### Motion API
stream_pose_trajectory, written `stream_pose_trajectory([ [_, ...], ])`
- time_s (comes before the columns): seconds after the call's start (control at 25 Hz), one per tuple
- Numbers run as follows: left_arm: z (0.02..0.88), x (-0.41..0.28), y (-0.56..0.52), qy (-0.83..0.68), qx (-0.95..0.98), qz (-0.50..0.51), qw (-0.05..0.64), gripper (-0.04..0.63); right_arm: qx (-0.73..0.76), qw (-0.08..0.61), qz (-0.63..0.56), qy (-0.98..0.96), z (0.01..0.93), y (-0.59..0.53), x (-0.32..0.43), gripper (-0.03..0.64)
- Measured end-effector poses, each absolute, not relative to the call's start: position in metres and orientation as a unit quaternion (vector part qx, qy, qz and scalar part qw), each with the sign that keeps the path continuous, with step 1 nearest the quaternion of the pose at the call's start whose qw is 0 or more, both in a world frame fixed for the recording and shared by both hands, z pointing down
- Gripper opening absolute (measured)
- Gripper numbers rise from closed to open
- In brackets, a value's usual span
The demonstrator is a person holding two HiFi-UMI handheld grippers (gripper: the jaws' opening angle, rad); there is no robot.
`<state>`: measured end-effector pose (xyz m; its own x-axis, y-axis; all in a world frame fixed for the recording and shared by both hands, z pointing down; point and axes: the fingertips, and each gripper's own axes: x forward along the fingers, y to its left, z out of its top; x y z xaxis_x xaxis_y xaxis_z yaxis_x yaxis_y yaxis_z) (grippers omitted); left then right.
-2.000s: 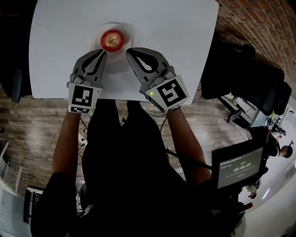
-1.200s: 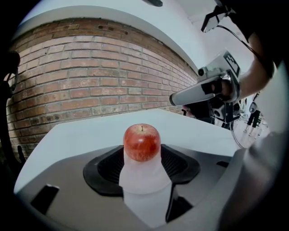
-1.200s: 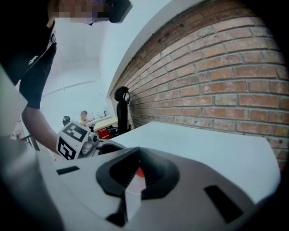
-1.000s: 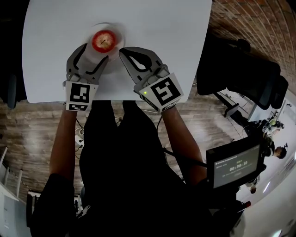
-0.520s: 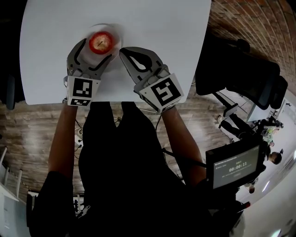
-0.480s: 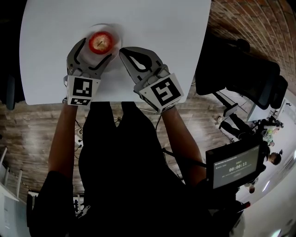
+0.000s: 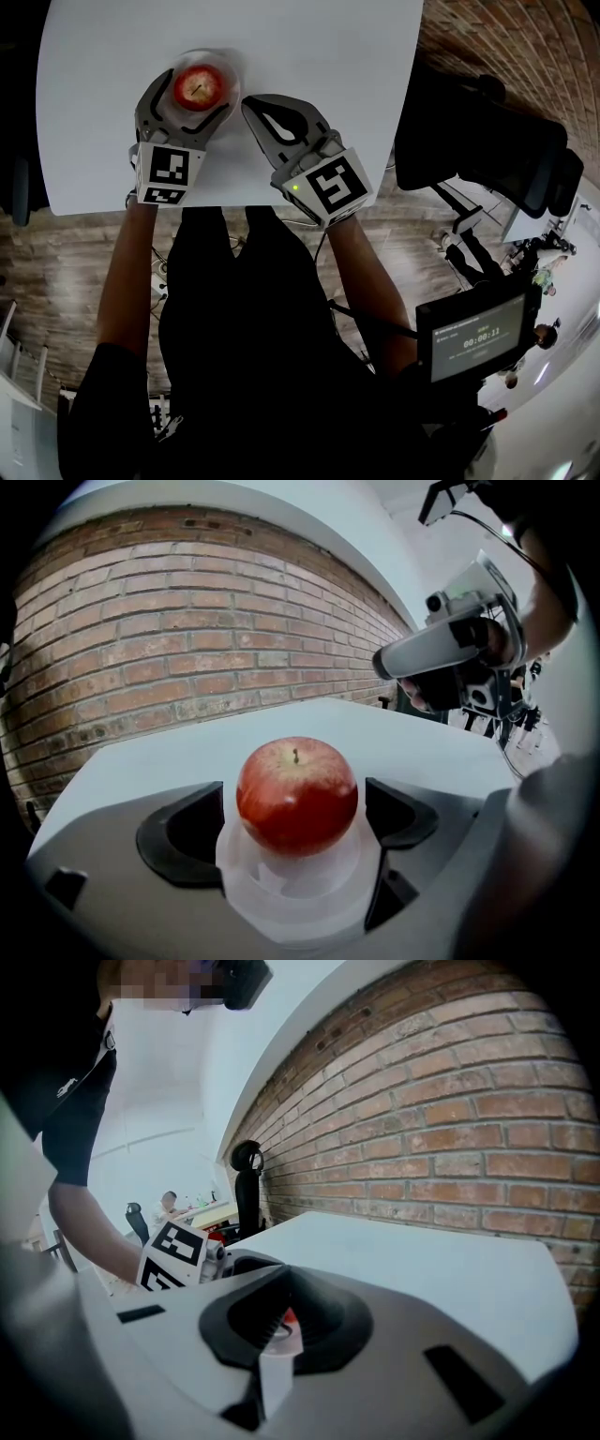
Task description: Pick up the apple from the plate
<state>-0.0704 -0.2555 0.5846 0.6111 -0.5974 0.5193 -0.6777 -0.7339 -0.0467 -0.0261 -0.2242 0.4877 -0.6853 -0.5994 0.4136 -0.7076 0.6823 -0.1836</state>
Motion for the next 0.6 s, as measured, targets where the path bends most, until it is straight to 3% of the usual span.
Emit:
stream_pose_trajectory([
  [0.6, 0.598, -0.063, -0.260, -0.338, 0.891, 0.296, 0.066, 0.452, 0.373, 0.157, 0.167, -0.899, 0.486, -0.225, -0.018, 0.003],
])
